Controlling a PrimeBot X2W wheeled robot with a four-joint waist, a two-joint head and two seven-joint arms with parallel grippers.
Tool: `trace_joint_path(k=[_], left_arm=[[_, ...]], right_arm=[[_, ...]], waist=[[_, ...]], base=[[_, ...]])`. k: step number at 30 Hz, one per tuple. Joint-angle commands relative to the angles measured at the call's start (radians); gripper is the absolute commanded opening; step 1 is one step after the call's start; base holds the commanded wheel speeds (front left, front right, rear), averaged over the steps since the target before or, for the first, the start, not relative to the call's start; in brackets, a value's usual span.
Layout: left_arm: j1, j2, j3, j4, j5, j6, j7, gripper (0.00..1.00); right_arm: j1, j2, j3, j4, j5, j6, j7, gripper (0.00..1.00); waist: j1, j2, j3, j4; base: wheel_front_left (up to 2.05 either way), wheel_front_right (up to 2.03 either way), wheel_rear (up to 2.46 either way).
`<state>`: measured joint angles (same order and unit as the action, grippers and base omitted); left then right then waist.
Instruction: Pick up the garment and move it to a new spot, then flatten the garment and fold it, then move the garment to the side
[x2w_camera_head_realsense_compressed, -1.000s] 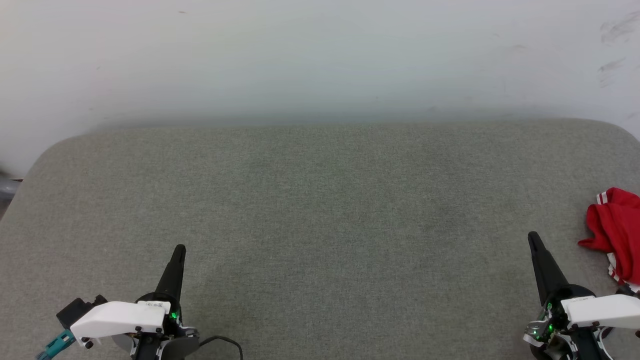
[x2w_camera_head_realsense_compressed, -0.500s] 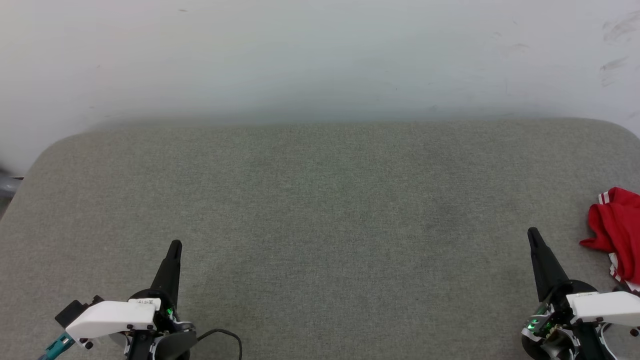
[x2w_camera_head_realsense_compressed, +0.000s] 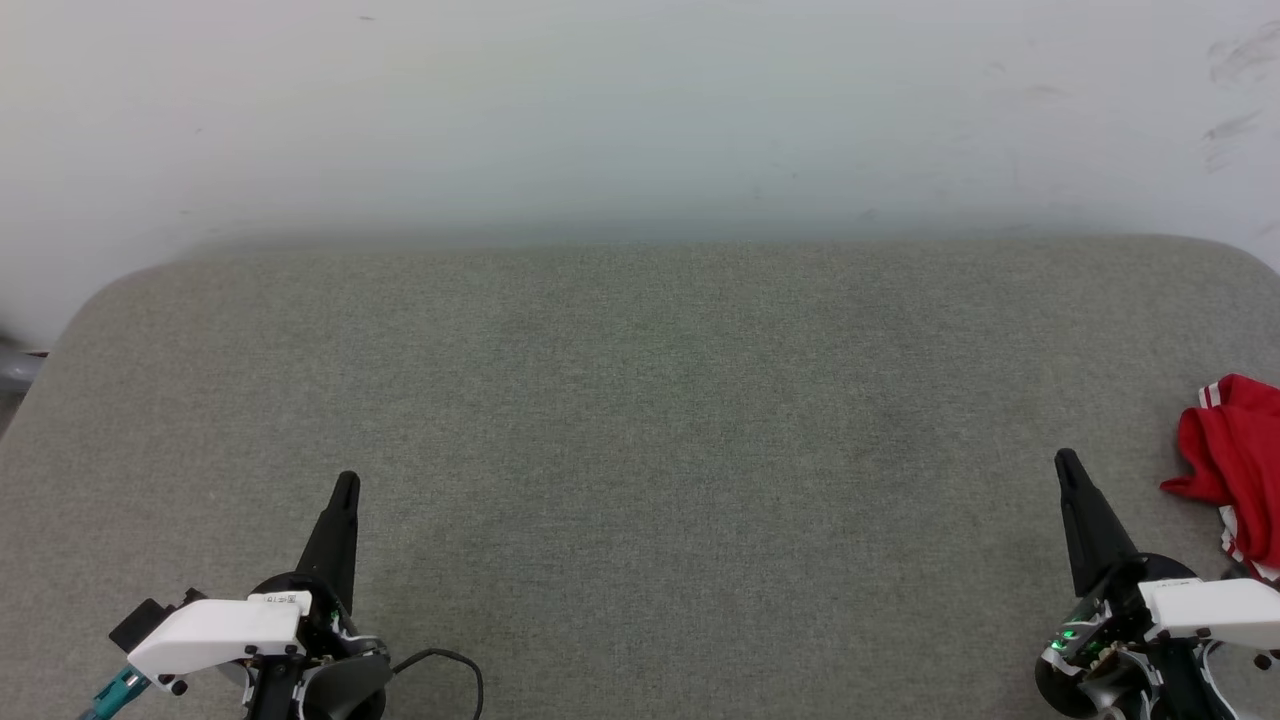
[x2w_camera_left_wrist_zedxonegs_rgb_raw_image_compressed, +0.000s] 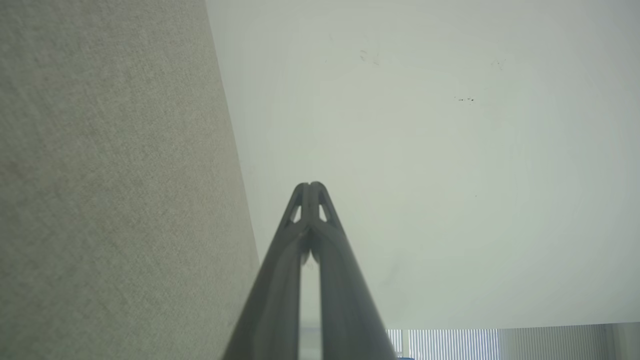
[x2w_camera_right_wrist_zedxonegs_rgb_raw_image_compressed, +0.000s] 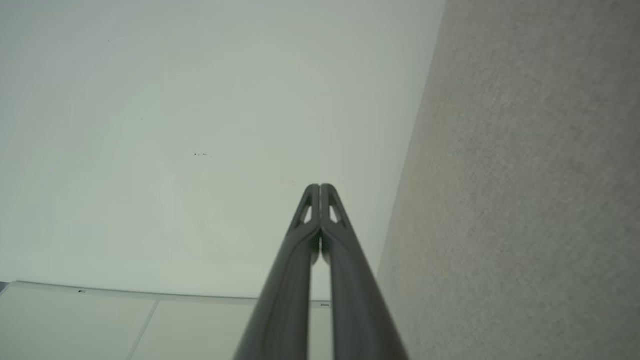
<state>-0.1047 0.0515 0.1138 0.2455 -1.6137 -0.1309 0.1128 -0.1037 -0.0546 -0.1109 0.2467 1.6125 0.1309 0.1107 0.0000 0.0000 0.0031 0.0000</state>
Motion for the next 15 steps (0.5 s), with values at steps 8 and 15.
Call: trace_joint_path(k=[8, 15], left_arm=[[-0.008, -0.002, 0.003, 0.0, 0.0, -0.003, 0.004, 0.0], [-0.008, -0.002, 0.003, 0.0, 0.0, -0.003, 0.004, 0.0]], right_arm=[[-0.011, 0.004, -0.002, 0.001, 0.004, 0.0, 0.003, 0.0], [-0.011, 0.004, -0.002, 0.001, 0.003, 0.0, 0.003, 0.0]], waist=[[0.0, 0.0, 0.0, 0.0], [0.0, 0.0, 0.0, 0.0]], base=[[0.0, 0.0, 0.0], [0.0, 0.0, 0.0]])
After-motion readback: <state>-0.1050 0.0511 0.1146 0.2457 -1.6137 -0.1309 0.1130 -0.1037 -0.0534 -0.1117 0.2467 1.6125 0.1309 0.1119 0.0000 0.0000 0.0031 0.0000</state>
